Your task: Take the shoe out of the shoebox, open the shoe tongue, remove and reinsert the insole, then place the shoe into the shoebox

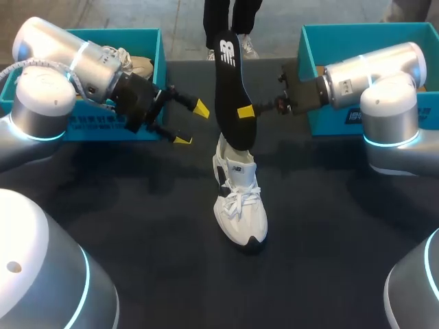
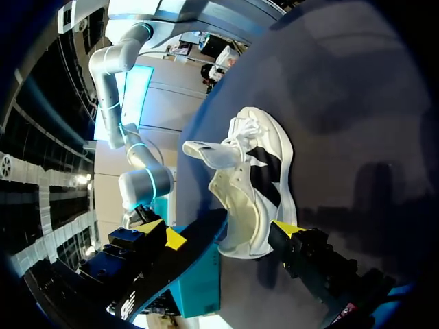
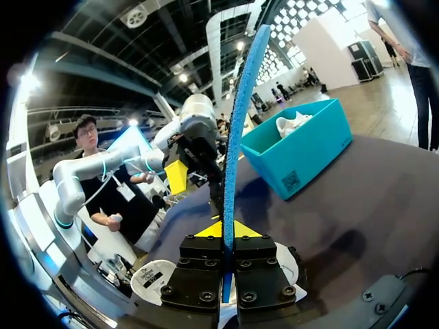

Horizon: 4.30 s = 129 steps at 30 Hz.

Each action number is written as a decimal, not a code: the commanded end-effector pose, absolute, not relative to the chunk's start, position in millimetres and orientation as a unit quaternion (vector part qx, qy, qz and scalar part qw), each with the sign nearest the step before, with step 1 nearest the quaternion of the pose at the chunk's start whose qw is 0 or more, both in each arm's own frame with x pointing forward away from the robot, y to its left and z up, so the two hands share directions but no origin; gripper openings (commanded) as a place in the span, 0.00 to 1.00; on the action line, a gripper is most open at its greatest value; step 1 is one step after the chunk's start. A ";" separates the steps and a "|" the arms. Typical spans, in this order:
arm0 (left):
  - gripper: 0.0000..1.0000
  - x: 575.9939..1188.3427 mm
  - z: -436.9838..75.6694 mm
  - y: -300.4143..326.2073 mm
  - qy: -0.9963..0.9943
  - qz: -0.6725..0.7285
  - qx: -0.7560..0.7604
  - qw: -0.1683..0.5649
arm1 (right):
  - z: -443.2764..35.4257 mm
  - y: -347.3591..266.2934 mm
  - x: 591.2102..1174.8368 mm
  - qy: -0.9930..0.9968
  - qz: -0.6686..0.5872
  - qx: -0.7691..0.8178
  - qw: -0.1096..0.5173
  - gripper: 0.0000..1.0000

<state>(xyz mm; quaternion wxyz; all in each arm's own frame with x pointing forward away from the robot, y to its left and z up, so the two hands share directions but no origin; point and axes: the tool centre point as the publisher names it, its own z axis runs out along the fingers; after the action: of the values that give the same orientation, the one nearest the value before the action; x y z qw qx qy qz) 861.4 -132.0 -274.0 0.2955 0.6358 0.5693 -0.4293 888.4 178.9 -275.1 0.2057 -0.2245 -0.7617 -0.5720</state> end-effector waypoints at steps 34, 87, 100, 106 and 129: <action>1.00 871.1 -277.5 -158.8 0.539 -0.451 0.648 0.293 | -296.2 179.1 888.0 -0.762 -0.562 -0.234 0.222 0.00; 1.00 868.6 -274.4 -145.3 0.531 -0.451 0.655 0.293 | -285.4 190.1 896.7 -0.763 -0.565 -0.232 0.212 0.00; 1.00 866.2 -272.0 -134.4 0.538 -0.442 0.652 0.300 | -289.0 196.9 894.6 -0.764 -0.568 -0.225 0.207 0.00; 1.00 863.6 -273.0 -132.0 0.541 -0.441 0.650 0.300 | -293.7 199.3 890.9 -0.765 -0.571 -0.218 0.203 0.00; 1.00 863.6 -273.9 -135.8 0.543 -0.441 0.649 0.300 | -313.2 196.1 874.0 -0.772 -0.571 -0.206 0.189 0.00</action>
<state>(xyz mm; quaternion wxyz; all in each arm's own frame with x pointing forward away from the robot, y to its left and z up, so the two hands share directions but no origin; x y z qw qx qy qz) 863.8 -135.0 -273.7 0.3000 0.6481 0.5428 -0.4419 878.1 194.7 -311.7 0.1922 -0.2037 -0.7724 -0.5701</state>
